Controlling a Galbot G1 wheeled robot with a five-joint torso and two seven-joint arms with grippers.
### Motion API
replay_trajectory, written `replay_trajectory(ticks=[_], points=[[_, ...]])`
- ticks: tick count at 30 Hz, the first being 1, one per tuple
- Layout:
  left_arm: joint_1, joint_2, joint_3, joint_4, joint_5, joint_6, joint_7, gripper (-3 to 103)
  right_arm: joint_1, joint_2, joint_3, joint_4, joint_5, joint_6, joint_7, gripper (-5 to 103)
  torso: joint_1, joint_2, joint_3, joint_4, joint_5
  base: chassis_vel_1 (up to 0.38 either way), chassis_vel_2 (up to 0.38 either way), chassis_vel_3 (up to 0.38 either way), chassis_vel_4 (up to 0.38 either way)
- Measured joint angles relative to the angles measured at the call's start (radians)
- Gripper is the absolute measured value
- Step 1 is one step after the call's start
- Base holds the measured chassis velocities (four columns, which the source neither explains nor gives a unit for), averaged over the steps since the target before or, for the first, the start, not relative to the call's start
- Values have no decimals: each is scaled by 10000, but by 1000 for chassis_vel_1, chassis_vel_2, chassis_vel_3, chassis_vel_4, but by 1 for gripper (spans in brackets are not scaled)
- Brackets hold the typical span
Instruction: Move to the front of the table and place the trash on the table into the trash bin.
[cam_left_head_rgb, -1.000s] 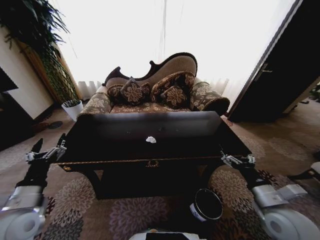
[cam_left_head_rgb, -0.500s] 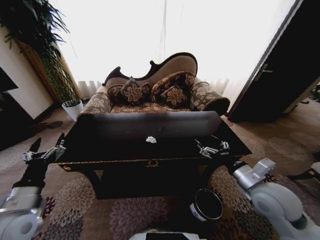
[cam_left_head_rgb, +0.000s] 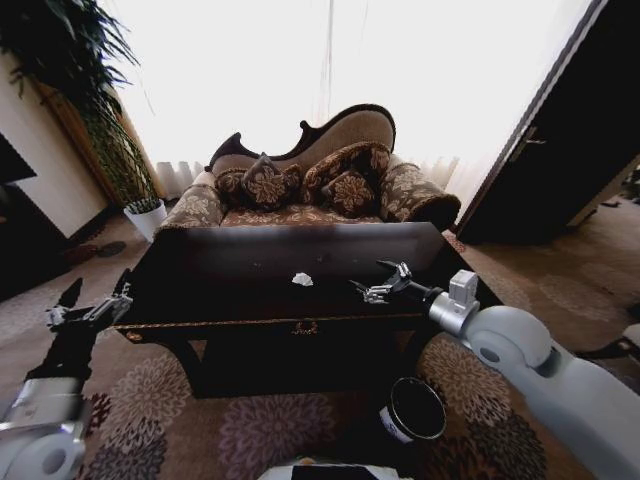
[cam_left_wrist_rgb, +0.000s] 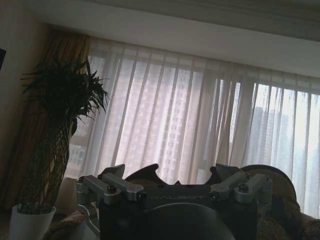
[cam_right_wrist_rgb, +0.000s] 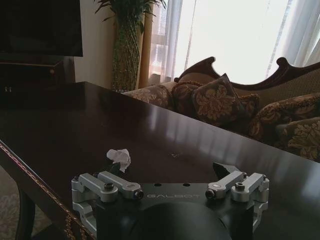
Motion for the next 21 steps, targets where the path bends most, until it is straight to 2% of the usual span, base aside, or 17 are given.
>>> replay_trajectory(ticks=[2,5,6,8,9,13,14,19,21], points=[[-6,0,67,30,59,1,4,100,248,-80,-224,-72,107,-45,10,100,0,1,-1,-1,-1,0,0,0,0],[3,-42,136,68,164,0,7,100,1605,-126,-1454,-394,566,-186,241,100,1,0,0,6,2,0,0,0,0],[3,-42,136,68,164,0,7,100,1605,-126,-1454,-394,566,-186,241,100,1,0,0,6,2,0,0,0,0],[7,-62,138,48,180,2,8,100,2752,73,-2390,-606,781,-281,432,100,1,-1,0,4,2,0,0,0,0],[7,-62,138,48,180,2,8,100,2752,73,-2390,-606,781,-281,432,100,1,-1,0,4,2,0,0,0,0],[43,-167,194,17,311,17,9,100,4609,631,-4159,-1126,970,-359,657,100,0,0,0,8,0,0,0,0,0],[43,-167,194,17,311,17,9,100,4609,631,-4159,-1126,970,-359,657,100,0,0,0,8,0,0,0,0,0],[40,-251,293,15,457,33,15,100,6012,1002,-5915,-1770,1030,-362,685,100,1,0,1,6,1,0,0,0,0],[40,-267,323,17,494,34,19,100,6300,1088,-6243,-1908,1018,-362,701,100,0,0,1,5,2,0,0,0,0]])
